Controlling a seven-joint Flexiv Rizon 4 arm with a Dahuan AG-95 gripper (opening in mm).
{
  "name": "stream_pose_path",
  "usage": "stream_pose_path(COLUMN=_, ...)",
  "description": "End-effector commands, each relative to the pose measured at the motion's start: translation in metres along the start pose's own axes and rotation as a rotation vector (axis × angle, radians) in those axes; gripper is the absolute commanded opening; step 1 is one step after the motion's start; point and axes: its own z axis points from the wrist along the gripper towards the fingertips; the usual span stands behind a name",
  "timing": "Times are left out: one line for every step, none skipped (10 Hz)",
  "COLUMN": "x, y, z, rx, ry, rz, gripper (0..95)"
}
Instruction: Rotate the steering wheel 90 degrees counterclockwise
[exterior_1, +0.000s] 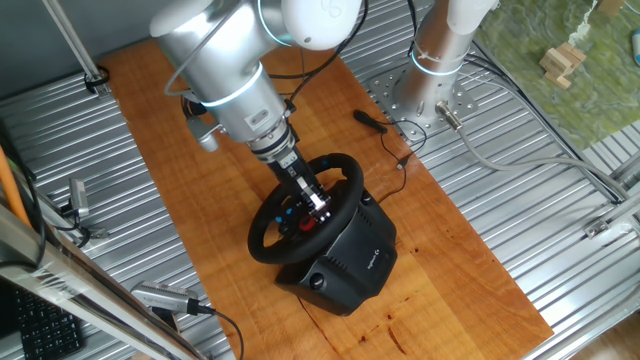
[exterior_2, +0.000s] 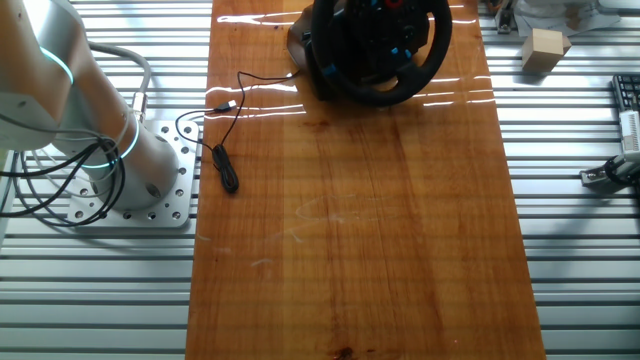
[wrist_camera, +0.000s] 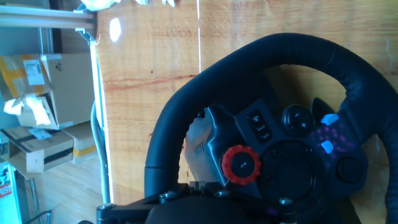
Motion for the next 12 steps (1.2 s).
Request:
stream_pose_path(x=0.0009, y=0.0001, z=-0.0002, rx=-0.001, ry=0.007, rz=-0.009, gripper=0.0)
stream_pose_path(x=0.0017, y=-0.0001, z=-0.0003, rx=-0.002, ry=0.008, rz=-0.012, gripper=0.0)
stream_pose_path(x=0.0031, y=-0.0003, z=-0.0010, rx=-0.006, ry=0.011, rz=-0.019, gripper=0.0)
stream_pose_path(x=0.0041, y=-0.0003, z=-0.0015, rx=-0.007, ry=0.013, rz=-0.020, gripper=0.0)
stream_pose_path(x=0.0049, y=-0.0004, z=-0.0018, rx=-0.008, ry=0.013, rz=-0.020, gripper=0.0)
stream_pose_path(x=0.0062, y=-0.0005, z=-0.0024, rx=-0.008, ry=0.014, rz=-0.022, gripper=0.0)
stream_pose_path(x=0.0069, y=-0.0006, z=-0.0028, rx=-0.009, ry=0.014, rz=-0.022, gripper=0.0)
stream_pose_path(x=0.0071, y=-0.0007, z=-0.0028, rx=-0.010, ry=0.014, rz=-0.022, gripper=0.0)
stream_pose_path(x=0.0071, y=-0.0007, z=-0.0028, rx=-0.010, ry=0.015, rz=-0.022, gripper=0.0)
stream_pose_path(x=0.0071, y=-0.0007, z=-0.0028, rx=-0.012, ry=0.016, rz=-0.023, gripper=0.0)
stream_pose_path(x=0.0074, y=-0.0007, z=-0.0029, rx=-0.011, ry=0.021, rz=-0.022, gripper=0.0)
stream_pose_path(x=0.0075, y=-0.0008, z=-0.0029, rx=-0.007, ry=0.025, rz=-0.020, gripper=0.0)
